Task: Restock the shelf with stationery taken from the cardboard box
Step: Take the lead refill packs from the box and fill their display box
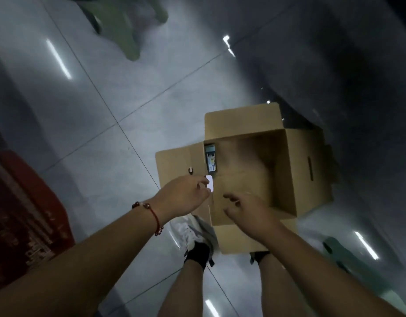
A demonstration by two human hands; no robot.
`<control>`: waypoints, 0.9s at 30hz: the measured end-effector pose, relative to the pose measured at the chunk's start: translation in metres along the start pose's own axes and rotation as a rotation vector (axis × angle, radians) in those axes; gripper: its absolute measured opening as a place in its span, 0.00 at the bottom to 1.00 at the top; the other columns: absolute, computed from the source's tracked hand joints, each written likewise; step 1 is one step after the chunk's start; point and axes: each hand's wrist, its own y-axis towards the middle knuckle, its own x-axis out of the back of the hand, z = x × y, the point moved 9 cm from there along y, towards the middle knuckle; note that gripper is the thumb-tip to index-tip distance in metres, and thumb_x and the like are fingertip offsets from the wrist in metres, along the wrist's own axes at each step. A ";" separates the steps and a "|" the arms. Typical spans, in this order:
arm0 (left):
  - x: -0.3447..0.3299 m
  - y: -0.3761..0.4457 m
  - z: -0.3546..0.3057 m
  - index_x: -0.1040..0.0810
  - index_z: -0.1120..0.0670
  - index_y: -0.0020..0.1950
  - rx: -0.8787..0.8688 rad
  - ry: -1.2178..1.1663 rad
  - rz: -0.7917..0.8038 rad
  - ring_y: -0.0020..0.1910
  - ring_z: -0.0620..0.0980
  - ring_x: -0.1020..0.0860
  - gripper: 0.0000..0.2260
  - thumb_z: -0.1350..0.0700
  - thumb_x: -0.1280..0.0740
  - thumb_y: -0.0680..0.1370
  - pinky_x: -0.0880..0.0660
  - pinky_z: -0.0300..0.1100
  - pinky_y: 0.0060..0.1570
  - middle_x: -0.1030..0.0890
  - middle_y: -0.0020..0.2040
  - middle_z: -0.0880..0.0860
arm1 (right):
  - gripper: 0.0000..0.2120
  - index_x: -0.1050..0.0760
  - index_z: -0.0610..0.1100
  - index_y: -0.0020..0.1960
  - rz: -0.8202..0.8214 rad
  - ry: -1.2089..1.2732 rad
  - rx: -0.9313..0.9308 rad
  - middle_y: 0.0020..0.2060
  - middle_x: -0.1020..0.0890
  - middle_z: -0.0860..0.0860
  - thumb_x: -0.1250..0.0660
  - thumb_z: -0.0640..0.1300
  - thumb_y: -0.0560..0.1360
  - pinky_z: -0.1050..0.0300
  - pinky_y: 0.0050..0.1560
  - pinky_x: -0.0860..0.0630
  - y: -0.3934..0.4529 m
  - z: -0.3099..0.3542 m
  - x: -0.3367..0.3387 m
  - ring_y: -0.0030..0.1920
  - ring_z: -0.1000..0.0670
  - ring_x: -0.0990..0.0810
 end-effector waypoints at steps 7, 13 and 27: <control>-0.102 0.155 0.081 0.36 0.43 0.38 0.161 -0.262 -0.052 0.36 0.43 0.28 0.13 0.55 0.37 0.80 0.32 0.37 0.41 0.28 0.36 0.47 | 0.13 0.22 0.46 0.61 0.044 0.049 -0.056 0.57 0.20 0.50 0.33 0.45 0.77 0.58 0.53 0.28 0.198 -0.112 -0.031 0.55 0.51 0.23; -0.172 0.222 0.125 0.65 0.45 0.78 0.277 -0.470 -0.154 0.54 0.57 0.20 0.40 0.39 0.41 0.77 0.24 0.55 0.59 0.22 0.61 0.62 | 0.19 0.26 0.45 0.68 0.047 0.387 -0.197 0.63 0.22 0.47 0.33 0.43 0.77 0.50 0.64 0.27 0.293 -0.156 -0.075 0.60 0.47 0.23; -0.177 0.234 0.132 0.64 0.49 0.79 0.270 -0.118 -0.393 0.35 0.43 0.23 0.36 0.39 0.45 0.81 0.24 0.34 0.36 0.32 0.74 0.54 | 0.17 0.25 0.45 0.67 -0.181 0.575 -0.172 0.59 0.19 0.47 0.37 0.42 0.79 0.57 0.53 0.26 0.348 -0.137 -0.121 0.58 0.47 0.20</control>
